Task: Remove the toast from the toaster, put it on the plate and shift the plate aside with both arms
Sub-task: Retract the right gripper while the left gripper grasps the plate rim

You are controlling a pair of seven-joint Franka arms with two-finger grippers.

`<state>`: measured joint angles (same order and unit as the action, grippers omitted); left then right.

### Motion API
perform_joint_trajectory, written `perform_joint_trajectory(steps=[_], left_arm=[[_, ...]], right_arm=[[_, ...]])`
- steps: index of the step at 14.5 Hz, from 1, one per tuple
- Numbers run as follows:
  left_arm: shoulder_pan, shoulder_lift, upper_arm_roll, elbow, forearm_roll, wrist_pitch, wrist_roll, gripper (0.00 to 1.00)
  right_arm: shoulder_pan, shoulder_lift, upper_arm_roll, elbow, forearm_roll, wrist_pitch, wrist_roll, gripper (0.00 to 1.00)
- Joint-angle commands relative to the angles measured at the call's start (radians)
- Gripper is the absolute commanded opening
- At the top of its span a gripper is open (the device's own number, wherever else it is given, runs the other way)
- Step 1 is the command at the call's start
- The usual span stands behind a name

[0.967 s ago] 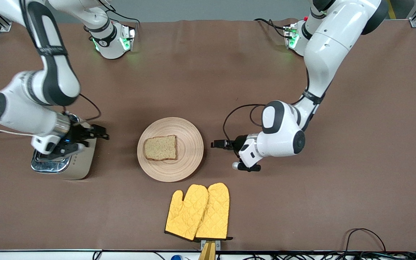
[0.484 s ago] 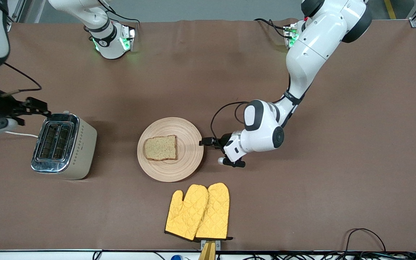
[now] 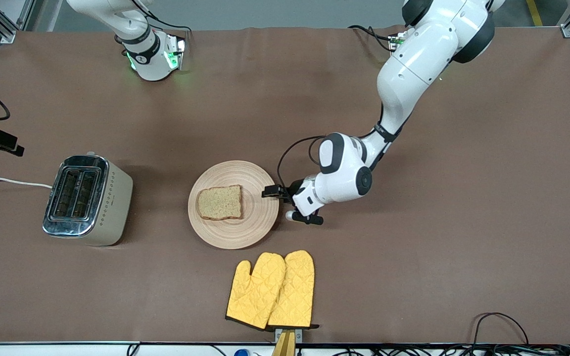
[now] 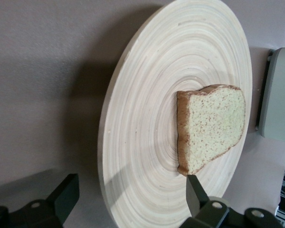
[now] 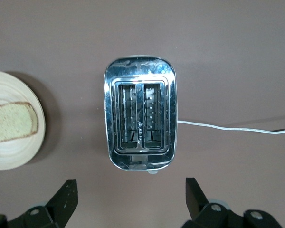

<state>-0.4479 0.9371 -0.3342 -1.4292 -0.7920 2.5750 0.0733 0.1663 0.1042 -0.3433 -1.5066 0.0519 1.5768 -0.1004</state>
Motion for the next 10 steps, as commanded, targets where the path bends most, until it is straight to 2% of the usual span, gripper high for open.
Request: perform_joint_trajectory(steps=[1,3,5,7,8,10], left_arm=[[-0.034,0.040,0.000,0.045,-0.023,0.050,0.013,0.94],[-0.043,0.046,0.000,0.047,-0.021,0.070,0.013,0.76],[-0.044,0.046,0.000,0.047,-0.021,0.071,0.023,0.48],[-0.041,0.046,0.000,0.046,-0.033,0.073,0.068,0.15],[-0.038,0.045,0.000,0.044,-0.050,0.074,0.077,0.02],[-0.022,0.040,0.000,0.041,-0.064,0.073,0.161,0.00]], right_arm=[[0.015,-0.012,0.027,0.025,-0.014,-0.017,0.050,1.00],[0.074,-0.037,0.053,0.020,-0.033,-0.018,0.098,1.00],[0.131,-0.043,0.056,0.025,-0.070,-0.055,0.207,1.00],[0.128,-0.061,0.056,0.022,-0.058,-0.049,0.202,1.00],[0.128,-0.061,0.055,0.022,-0.050,-0.049,0.182,1.00],[0.128,-0.064,0.053,0.022,-0.050,-0.053,0.165,1.00]])
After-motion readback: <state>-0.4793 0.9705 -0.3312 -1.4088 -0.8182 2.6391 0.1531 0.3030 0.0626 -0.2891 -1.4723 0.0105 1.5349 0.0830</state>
